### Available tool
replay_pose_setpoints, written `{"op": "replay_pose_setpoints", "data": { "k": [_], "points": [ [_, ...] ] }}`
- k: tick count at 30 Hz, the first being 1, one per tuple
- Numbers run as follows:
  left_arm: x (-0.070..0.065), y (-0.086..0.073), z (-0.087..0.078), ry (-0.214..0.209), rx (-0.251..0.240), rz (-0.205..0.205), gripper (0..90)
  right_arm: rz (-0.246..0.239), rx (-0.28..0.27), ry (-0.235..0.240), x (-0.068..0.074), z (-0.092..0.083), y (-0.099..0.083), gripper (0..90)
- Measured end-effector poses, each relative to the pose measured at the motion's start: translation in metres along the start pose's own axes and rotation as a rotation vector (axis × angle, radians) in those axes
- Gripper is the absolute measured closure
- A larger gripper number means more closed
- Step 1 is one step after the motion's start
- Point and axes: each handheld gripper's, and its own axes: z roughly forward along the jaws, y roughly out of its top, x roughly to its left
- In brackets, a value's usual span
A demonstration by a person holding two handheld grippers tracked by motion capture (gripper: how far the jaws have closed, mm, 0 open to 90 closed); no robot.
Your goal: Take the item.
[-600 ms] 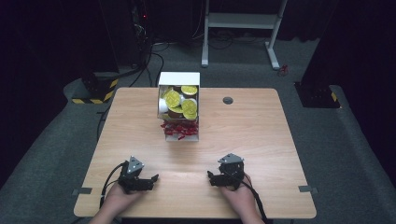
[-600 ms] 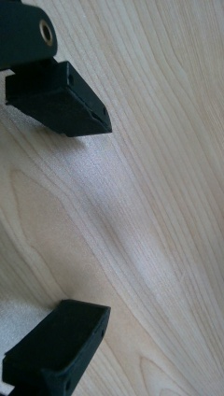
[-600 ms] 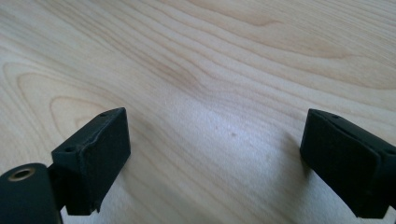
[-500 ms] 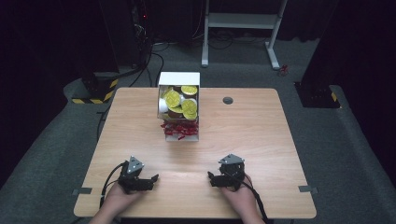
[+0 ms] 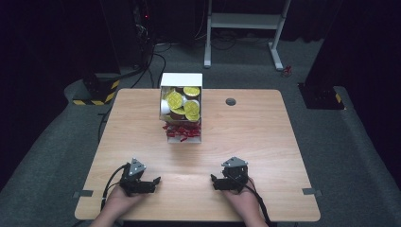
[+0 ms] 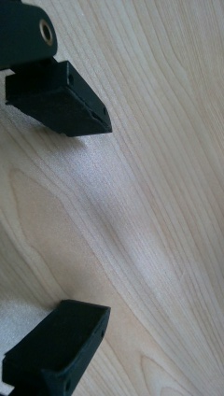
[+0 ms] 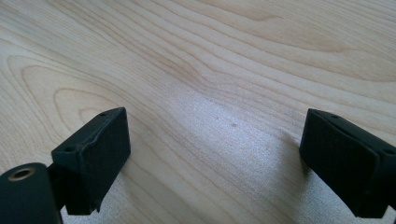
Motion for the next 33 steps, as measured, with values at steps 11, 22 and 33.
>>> {"op": "replay_pose_setpoints", "data": {
  "k": [11, 22, 33],
  "points": [
    [0.0, 0.0, 0.0, -0.001, -0.001, 0.002, 11.4, 0.005, -0.003, -0.006, 0.001, -0.001, -0.001, 9.8],
    [0.0, 0.0, 0.0, -0.001, -0.001, 0.001, 11.4, 0.005, -0.042, -0.015, 0.0, -0.006, -0.004, 32.9],
    [0.0, 0.0, 0.0, -0.002, -0.001, -0.001, 11.5, -0.032, -0.118, 0.016, 0.006, -0.019, -0.006, 50.5]
  ]
}}
